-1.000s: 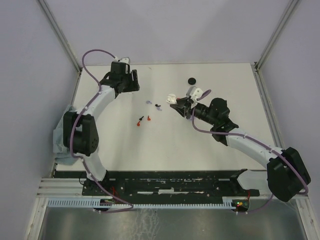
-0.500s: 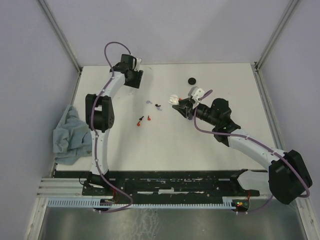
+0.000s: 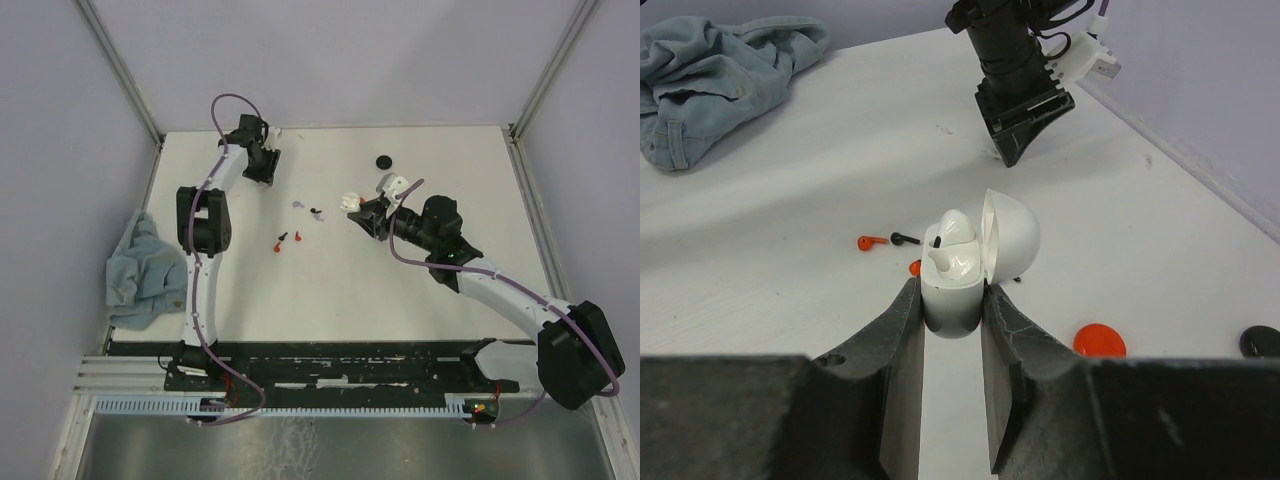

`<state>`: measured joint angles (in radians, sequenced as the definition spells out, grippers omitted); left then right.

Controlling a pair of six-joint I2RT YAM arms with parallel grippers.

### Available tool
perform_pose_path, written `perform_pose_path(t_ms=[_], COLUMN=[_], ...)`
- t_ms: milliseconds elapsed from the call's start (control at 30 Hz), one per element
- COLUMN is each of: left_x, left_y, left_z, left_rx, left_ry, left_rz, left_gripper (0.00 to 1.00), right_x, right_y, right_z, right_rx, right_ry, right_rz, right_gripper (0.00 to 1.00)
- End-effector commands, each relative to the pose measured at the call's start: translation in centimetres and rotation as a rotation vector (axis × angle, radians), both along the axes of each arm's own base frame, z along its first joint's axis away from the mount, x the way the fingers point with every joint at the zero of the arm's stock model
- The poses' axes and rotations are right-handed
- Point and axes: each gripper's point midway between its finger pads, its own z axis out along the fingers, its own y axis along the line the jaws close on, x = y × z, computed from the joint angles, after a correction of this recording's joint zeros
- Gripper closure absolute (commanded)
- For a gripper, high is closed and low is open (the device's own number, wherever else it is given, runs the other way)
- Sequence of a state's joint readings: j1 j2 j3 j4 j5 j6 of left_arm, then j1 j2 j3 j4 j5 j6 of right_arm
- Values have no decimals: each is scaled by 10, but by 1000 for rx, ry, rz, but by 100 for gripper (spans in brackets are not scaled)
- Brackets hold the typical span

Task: Insert the wireless bluetooth earbuds into the charging case
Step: Pick up the earbud from the center of the board.

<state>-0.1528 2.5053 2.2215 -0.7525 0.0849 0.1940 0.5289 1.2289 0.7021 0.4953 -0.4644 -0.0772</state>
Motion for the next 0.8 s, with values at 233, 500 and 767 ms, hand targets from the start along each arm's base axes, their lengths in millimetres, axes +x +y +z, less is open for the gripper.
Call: perform_pose_path(t_ms=[233, 500, 767], left_x=[-26, -41, -70], left_y=[-4, -6, -17], left_z=[-8, 8, 65], left_rx=[-21, -51, -161], left_ry=[84, 83, 30], left_rz=[-22, 4, 107], left_gripper=[65, 78, 83], right_x=[2, 0, -1], right_y=[-5, -6, -5], right_z=[23, 26, 29], right_rx=[26, 31, 41], right_ry=[-62, -72, -73], right_rz=[-20, -16, -12], right_gripper=[90, 90, 90])
